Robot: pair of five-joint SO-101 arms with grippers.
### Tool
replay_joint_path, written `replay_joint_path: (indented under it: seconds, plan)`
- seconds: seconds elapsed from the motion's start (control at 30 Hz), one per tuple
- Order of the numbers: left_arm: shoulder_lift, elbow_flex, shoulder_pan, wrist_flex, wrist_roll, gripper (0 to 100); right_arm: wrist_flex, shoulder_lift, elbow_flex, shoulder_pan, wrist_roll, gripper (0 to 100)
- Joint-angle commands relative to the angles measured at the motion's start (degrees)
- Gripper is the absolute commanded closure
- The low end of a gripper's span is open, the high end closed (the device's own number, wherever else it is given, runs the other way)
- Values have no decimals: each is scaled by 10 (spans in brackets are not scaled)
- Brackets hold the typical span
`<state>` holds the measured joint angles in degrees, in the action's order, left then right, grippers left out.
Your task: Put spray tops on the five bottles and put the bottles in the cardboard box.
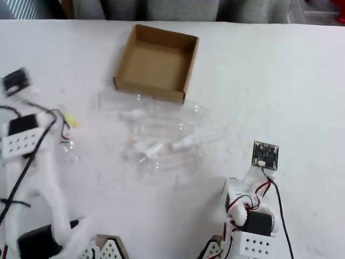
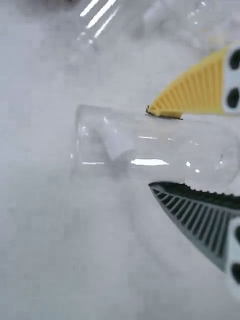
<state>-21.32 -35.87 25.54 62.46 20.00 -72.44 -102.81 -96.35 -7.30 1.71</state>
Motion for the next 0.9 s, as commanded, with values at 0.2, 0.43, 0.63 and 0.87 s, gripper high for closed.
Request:
replay_joint_path:
  seconds: [0.2, 0.43, 0.63, 0.87]
  plan:
    - [-53, -127, 69, -98, 125, 643, -4, -7, -5, -7, 0, 982]
    - [-57, -134, 122, -144, 62, 642, -4, -7, -5, -7, 0, 982]
    - [-57, -65, 147, -65, -117, 642, -4, -7, -5, -7, 0, 982]
    - [-57, 2, 147, 33, -439, 769, -4, -7, -5, -7, 0, 982]
